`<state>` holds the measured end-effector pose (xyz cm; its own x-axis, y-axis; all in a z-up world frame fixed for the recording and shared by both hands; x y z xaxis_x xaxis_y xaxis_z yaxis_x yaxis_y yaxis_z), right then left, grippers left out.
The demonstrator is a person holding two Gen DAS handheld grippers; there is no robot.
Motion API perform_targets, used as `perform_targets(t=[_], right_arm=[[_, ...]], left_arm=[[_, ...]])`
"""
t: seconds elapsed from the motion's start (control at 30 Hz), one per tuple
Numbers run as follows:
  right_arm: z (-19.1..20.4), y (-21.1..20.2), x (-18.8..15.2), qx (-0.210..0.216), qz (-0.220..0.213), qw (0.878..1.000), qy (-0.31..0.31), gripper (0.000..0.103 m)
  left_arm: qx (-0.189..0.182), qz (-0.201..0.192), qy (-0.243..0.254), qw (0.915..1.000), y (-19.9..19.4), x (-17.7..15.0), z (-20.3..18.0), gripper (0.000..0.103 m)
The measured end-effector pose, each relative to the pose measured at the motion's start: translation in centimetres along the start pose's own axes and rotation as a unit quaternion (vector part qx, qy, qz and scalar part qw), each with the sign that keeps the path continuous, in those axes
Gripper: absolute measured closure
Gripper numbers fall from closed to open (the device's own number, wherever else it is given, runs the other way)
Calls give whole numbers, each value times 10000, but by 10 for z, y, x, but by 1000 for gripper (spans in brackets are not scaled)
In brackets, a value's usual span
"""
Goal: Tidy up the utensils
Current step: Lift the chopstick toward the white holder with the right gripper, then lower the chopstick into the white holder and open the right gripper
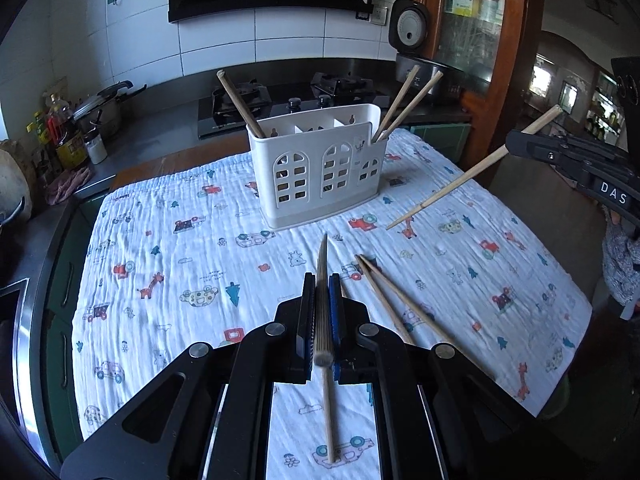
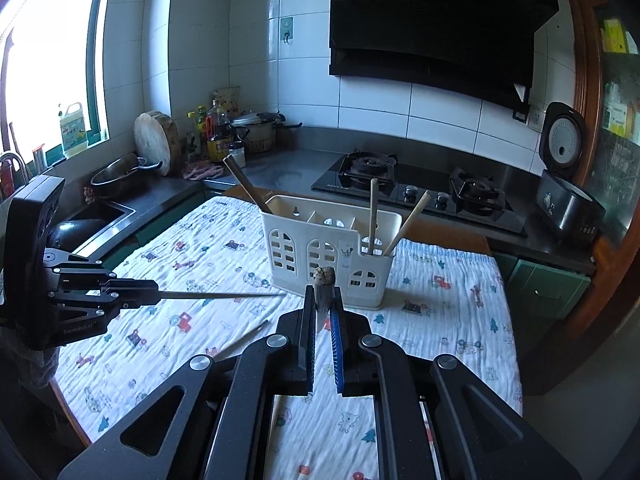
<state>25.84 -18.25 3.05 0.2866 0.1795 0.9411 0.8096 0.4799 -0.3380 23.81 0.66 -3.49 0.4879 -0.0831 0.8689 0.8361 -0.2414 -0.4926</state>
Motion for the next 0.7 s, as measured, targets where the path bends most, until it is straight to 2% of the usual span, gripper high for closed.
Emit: perform_targets(t=[0.13, 0.23, 0.5, 0.7], right_arm=[[0, 2, -6, 30, 55, 10000, 31, 96], [-3, 4, -2, 25, 42, 10000, 46, 96], [-28, 2, 55, -235, -248, 9994, -79, 96], [-54, 16, 94, -442, -193, 9987, -149, 96]], left_arm=[[-2, -22, -108, 9999, 1, -2, 2, 98], [-5, -107, -89, 9999, -2, 8, 2, 98], [-213, -650, -15, 9977, -20, 75, -5, 98], [-231, -1101, 49, 9936, -27, 136, -6, 98]])
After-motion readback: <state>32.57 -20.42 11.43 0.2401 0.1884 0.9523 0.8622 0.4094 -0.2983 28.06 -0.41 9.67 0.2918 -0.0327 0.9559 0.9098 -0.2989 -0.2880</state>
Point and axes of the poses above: each gripper's, at about its wrist camera, not at the fingertips, and y roughly the way its jaws point, z to its left, x to its top, the point moved 8 cm from there along y, roughly the way its jaws point, and after that the axes turned 15 degrees about -z, right-handed, at the moved point
